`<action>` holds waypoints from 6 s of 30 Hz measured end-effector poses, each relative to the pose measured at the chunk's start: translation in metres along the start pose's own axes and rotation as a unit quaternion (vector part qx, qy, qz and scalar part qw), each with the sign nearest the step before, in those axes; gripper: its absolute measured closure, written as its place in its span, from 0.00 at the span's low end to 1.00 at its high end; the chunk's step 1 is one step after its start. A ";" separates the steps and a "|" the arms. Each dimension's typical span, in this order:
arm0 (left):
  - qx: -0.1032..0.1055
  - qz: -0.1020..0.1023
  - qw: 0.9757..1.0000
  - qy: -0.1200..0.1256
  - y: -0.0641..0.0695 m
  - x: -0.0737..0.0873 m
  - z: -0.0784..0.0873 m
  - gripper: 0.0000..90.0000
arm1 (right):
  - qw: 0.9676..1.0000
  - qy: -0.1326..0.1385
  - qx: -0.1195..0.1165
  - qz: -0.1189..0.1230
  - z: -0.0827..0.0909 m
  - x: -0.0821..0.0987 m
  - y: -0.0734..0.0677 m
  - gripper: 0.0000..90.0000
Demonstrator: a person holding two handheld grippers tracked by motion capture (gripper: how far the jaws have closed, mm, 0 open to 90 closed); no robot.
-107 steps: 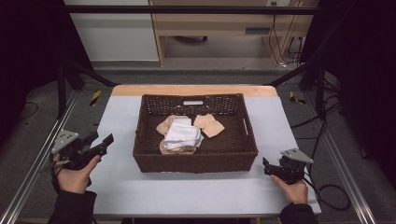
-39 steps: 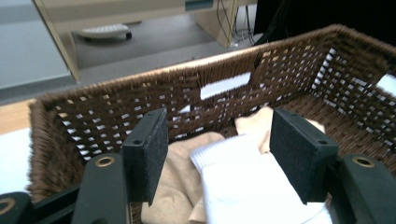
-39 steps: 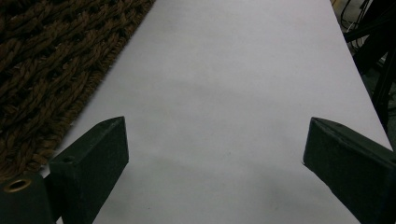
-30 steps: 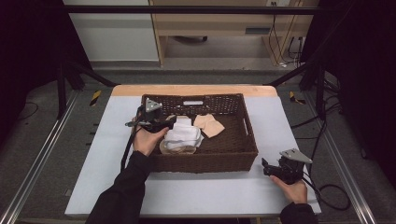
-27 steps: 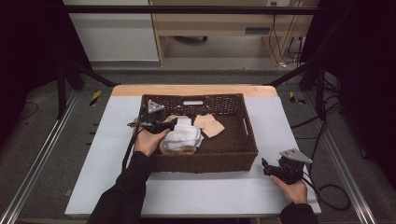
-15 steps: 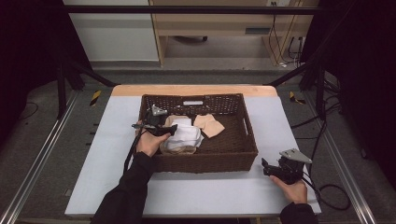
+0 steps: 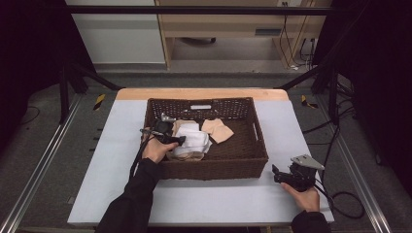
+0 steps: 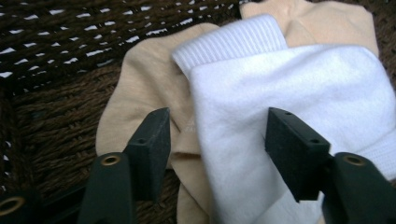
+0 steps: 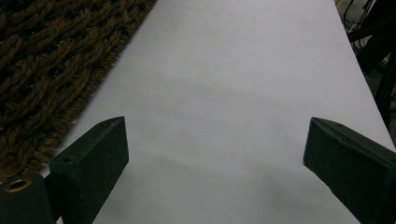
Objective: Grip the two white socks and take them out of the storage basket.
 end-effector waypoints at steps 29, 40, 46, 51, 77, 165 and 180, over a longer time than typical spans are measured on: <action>0.024 -0.002 0.996 0.089 0.004 -0.008 0.031 0.97 | 1.000 -0.002 -0.002 0.001 0.000 0.000 0.000 0.08; 0.046 -0.017 0.981 0.189 0.016 -0.019 0.055 0.97 | 1.000 -0.002 -0.001 0.000 0.000 0.000 0.000 0.08; 0.055 -0.023 0.973 0.225 0.025 -0.027 0.074 0.97 | 1.000 0.000 -0.001 0.000 0.000 0.000 0.000 0.08; 0.067 -0.021 0.965 0.254 0.030 -0.033 0.094 0.97 | 1.000 0.002 0.000 0.001 0.001 0.000 0.000 0.08; 0.053 -0.001 0.945 0.324 0.010 -0.032 0.178 0.97 | 1.000 0.011 0.004 -0.010 0.002 0.001 0.002 0.08; -0.062 0.106 0.971 0.205 -0.095 0.113 0.164 0.55 | 1.000 0.005 0.005 -0.007 0.003 0.002 0.002 0.08; -0.035 0.049 0.967 0.245 -0.036 0.041 0.166 0.50 | 1.000 0.007 0.007 -0.008 0.003 0.001 0.003 0.08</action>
Point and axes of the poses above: each handheld gripper's, and its own axes: z roughly backward along the jaws, x roughly out of its underside, y roughly to its right, the point moved 2 cm from there along -z, roughly forward along the jaws, and after that the axes turned 3 degrees about -y, right-handed, at the moved point
